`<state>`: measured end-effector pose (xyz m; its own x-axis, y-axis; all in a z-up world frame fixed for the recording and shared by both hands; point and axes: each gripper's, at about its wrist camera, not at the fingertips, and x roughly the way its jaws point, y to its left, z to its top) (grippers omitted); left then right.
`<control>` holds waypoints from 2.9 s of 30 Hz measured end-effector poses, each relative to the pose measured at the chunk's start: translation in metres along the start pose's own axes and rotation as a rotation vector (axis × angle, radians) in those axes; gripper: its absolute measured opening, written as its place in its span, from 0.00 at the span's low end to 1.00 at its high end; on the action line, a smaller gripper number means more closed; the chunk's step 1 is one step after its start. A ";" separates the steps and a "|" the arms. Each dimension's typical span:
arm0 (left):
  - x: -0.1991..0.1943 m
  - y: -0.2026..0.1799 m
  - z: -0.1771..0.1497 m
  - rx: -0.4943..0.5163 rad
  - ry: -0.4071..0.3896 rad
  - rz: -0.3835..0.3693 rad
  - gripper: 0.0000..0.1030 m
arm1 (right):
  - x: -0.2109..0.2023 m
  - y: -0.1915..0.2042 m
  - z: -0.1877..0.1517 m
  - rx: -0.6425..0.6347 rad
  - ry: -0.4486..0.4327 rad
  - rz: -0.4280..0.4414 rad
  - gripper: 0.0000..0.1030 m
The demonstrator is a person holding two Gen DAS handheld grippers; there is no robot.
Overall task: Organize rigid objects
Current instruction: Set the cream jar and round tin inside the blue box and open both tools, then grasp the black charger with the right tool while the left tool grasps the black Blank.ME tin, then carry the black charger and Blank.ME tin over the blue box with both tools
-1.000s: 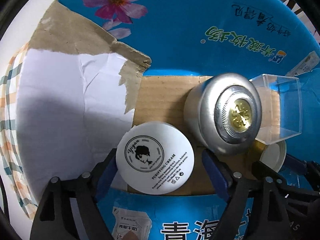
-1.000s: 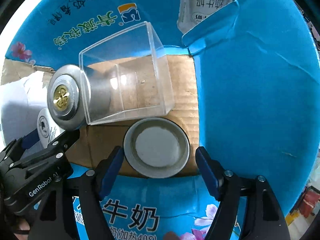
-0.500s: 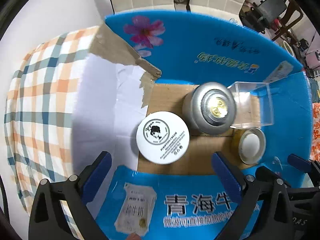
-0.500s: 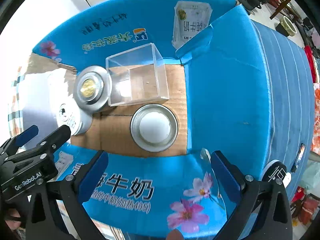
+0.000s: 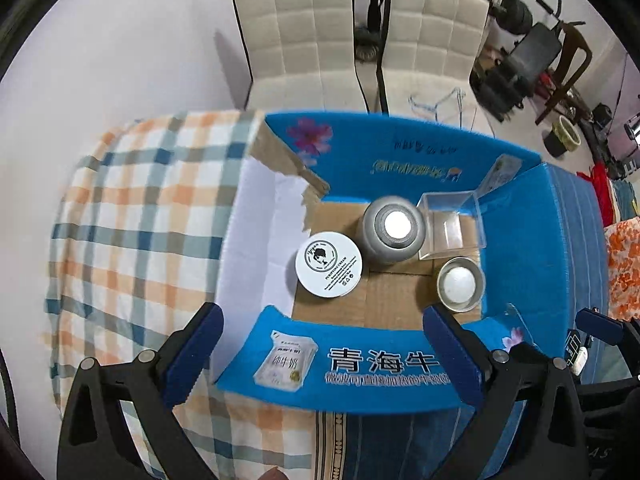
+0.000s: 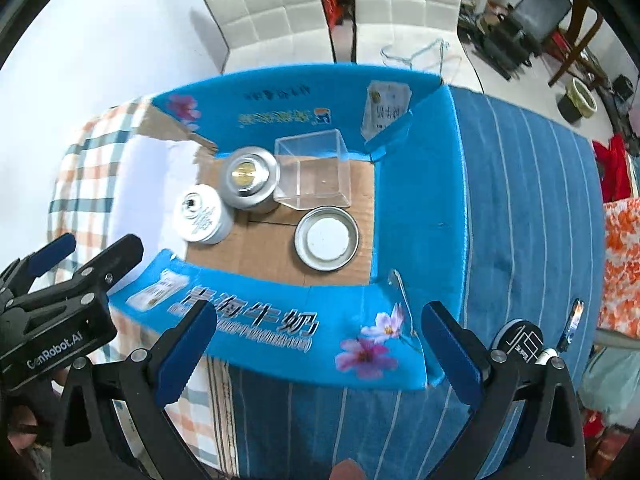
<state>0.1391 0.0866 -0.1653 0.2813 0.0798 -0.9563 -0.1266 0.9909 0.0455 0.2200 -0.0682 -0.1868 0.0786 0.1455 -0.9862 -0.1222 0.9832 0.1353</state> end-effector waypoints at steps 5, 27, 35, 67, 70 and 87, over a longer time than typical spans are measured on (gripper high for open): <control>-0.038 -0.004 -0.011 0.010 -0.056 0.007 1.00 | -0.030 0.001 -0.019 -0.013 -0.044 0.030 1.00; -0.135 -0.037 -0.041 0.011 -0.214 -0.047 1.00 | -0.134 -0.060 -0.070 0.053 -0.203 0.121 1.00; -0.100 -0.148 -0.054 0.175 -0.138 -0.143 0.99 | -0.095 -0.209 -0.118 0.349 -0.114 -0.012 1.00; 0.019 -0.323 -0.096 0.445 0.017 0.073 1.00 | 0.083 -0.331 -0.224 0.606 0.241 0.004 0.57; 0.031 -0.350 -0.106 0.487 0.071 0.009 0.99 | 0.078 -0.355 -0.244 0.650 0.228 -0.006 0.57; 0.146 -0.424 -0.122 0.553 0.370 -0.153 0.99 | 0.073 -0.393 -0.231 0.732 0.192 -0.029 0.57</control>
<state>0.1180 -0.3352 -0.3594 -0.0991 -0.0105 -0.9950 0.4209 0.9057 -0.0514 0.0454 -0.4698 -0.3343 -0.1103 0.1626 -0.9805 0.5708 0.8180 0.0714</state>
